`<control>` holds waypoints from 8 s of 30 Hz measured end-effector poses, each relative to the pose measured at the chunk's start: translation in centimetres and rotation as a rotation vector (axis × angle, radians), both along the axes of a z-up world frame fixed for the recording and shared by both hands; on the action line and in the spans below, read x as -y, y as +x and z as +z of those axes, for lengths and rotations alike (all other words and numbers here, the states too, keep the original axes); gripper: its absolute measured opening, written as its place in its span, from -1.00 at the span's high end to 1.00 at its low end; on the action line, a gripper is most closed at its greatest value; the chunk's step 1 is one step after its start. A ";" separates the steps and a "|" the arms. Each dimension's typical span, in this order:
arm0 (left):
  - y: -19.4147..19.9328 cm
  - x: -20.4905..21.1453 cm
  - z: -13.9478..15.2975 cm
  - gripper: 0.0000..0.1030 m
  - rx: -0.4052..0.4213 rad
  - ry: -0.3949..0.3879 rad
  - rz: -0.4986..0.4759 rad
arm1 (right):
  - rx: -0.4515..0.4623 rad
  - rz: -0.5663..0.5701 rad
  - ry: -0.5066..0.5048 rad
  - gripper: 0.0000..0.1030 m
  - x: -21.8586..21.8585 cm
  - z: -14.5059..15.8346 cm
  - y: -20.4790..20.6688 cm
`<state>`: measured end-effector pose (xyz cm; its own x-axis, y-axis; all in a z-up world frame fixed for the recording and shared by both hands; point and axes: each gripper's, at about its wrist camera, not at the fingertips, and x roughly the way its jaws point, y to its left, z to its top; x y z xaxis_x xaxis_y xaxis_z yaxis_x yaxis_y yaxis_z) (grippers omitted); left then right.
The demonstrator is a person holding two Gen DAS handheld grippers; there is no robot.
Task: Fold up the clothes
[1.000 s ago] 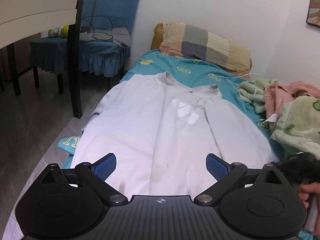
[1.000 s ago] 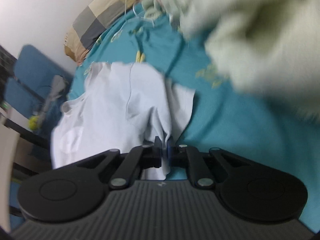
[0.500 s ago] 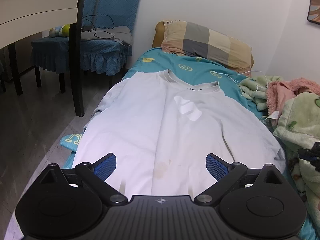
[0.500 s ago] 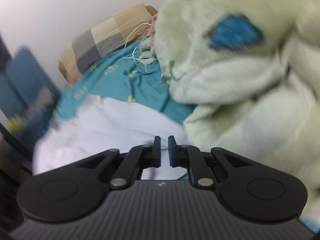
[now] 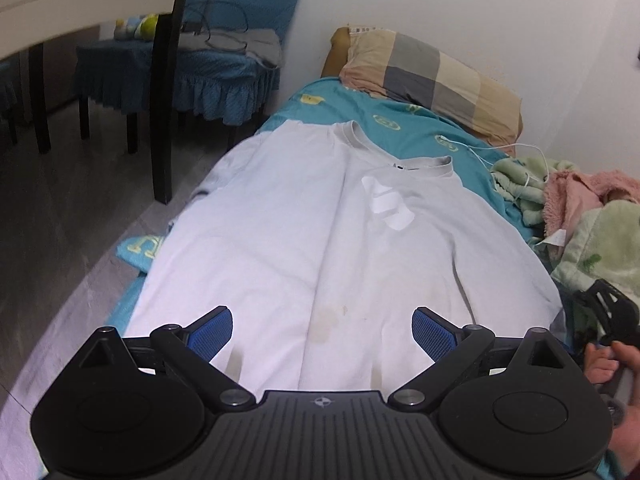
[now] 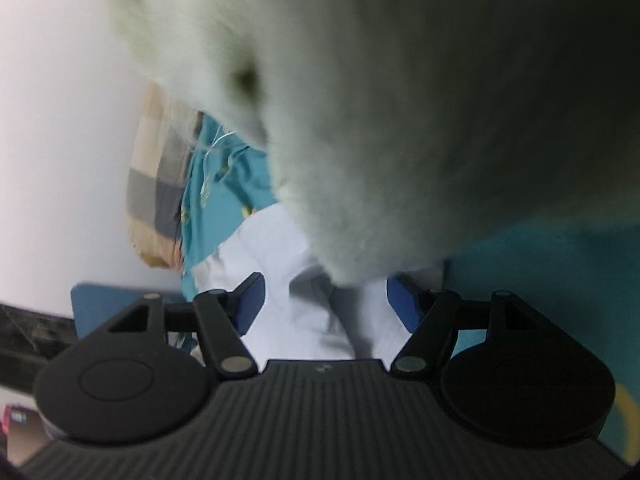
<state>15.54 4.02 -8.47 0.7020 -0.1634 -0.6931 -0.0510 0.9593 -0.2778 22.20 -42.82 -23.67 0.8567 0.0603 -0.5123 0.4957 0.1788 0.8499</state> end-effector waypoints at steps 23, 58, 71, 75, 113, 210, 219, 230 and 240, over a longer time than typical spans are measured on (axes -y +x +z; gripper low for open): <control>1.7 -1.9 -1.9 -0.90 -0.050 -0.168 0.037 | 0.261 0.434 -0.649 0.26 -8.6 10.1 4.7; 2.0 -3.4 0.2 -0.90 0.054 -0.111 0.055 | 0.026 0.301 -1.425 0.80 -15.4 13.9 8.5; 1.6 -6.1 1.2 -0.89 0.112 -0.101 0.066 | 0.114 0.979 -1.345 0.15 -29.7 7.9 9.0; 1.7 -4.7 1.1 -0.88 0.126 -0.069 0.011 | 0.154 0.942 -1.191 -0.36 -26.0 11.2 5.1; 17.5 24.4 -6.3 0.78 0.275 0.630 -0.736 | -0.103 0.483 -0.693 -0.36 -5.6 10.5 -7.0; -9.3 2.9 -2.4 0.94 -0.459 0.040 -0.276 | -0.034 0.589 -0.692 -0.40 -4.3 13.2 -11.1; -11.4 4.8 1.4 0.08 -0.250 0.092 -0.331 | 0.032 0.646 -0.590 -0.40 -5.3 12.6 -9.6; -12.5 13.7 -0.6 -0.13 -0.091 0.019 -0.658 | 0.136 0.742 -0.467 -0.29 -7.8 11.0 4.7; -13.6 16.3 -5.7 -0.09 -0.175 0.166 -0.865 | 0.141 0.809 -0.350 -0.28 -7.9 3.0 15.0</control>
<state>1.93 -12.28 -14.16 0.2615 -0.4746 -0.8405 0.6797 0.7088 -0.1887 37.25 -34.92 -20.62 0.6763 0.5335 -0.5079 0.0006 0.6891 0.7246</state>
